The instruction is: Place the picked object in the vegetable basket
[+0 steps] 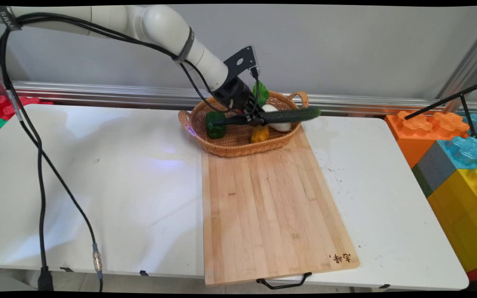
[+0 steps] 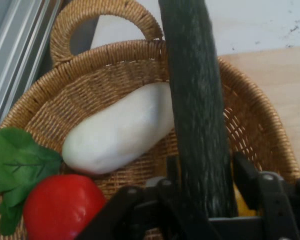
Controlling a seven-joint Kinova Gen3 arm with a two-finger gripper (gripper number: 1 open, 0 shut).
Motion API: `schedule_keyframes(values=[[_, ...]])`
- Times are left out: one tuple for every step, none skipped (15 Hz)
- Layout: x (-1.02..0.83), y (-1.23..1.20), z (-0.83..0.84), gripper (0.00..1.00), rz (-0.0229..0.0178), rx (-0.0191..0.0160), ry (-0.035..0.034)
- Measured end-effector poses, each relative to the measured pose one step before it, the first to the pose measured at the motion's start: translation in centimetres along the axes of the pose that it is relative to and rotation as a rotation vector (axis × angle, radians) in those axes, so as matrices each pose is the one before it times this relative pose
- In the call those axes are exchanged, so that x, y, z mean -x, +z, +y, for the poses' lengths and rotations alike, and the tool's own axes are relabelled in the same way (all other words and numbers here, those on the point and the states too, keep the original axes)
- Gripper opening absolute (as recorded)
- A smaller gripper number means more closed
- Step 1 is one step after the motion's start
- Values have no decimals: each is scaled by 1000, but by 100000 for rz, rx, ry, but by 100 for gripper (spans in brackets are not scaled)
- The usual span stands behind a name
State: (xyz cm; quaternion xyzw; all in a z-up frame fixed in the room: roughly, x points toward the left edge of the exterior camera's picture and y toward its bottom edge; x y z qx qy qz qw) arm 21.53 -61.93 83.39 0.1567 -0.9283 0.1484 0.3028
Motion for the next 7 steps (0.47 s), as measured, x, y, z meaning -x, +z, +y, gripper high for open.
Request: schedule_keyframes(values=[[12,100,-47,100,189,249,-385],[-5,14,-17,100,94,155,-249],[-48,-20,-25,100,202,212,-325],[-13,-57,15,100,3,248,-192],[-81,-186,27,100,124,240,-221],[-89,-189,30,100,97,115,-146],[-155,-323,79,100,137,175,-160]])
